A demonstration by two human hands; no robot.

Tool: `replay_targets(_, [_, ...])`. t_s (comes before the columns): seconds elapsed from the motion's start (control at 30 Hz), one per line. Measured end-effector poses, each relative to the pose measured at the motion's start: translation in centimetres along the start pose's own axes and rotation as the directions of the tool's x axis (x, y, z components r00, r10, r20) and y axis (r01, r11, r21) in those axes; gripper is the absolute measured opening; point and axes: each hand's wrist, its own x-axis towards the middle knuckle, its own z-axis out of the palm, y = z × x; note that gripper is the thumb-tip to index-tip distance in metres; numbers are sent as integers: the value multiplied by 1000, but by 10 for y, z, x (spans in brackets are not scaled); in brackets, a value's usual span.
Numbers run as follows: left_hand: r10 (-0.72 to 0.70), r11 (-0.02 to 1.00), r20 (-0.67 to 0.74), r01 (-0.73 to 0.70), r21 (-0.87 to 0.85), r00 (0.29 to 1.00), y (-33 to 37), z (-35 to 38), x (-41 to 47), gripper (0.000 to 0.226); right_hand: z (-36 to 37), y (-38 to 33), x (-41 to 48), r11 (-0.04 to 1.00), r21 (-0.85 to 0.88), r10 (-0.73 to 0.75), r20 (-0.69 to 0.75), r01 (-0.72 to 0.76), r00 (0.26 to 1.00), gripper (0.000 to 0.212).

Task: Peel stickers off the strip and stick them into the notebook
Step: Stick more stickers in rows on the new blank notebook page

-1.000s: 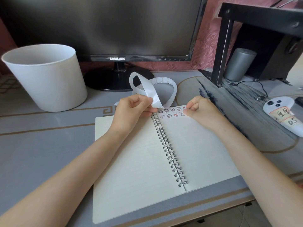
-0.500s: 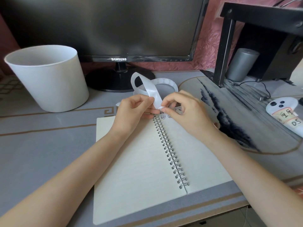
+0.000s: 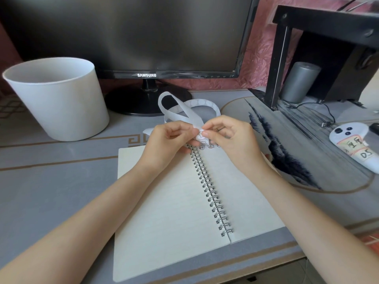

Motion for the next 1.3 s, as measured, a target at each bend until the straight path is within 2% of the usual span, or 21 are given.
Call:
replay_targets(0.3, [16, 1000, -14, -16, -6, 1000, -1, 0, 1, 8, 1, 2, 0, 999, -42, -18, -18, 17, 1000, 12])
replay_targets(0.43, [-14, 999, -24, 14, -29, 1000, -1, 1, 1, 9, -1, 4, -1, 983, -178, -37, -15, 34, 999, 9])
replay_targets(0.57, [-33, 999, -31, 32, -32, 999, 0, 1, 1, 11, 0, 8, -2, 942, -311, -124, 18, 124, 992, 4])
replay_targets(0.77, [-43, 998, -58, 41, -37, 997, 0, 1, 1, 13, -1, 5, -3, 916, -342, -198, 64, 208, 978, 2])
replay_targets(0.93, [-47, 998, -69, 44, -49, 997, 2, 2, 0, 16, -3, 3, -5, 925, -285, -236, 89, 252, 968, 4])
replay_targets(1.1, [-62, 996, -98, 55, -64, 993, 2, 1, 1, 16, -11, -3, -4, 991, -115, -62, 37, 66, 997, 12])
replay_targets(1.2, [-69, 996, -100, 62, -71, 993, 2, 2, 1, 13, -21, 2, 0, 995, -87, 49, -37, -52, 998, 16])
replay_targets(1.3, [-69, 995, -104, 61, -75, 992, 1, 2, 1, 14, -36, 6, 4, 964, -84, 243, -105, -252, 964, 13])
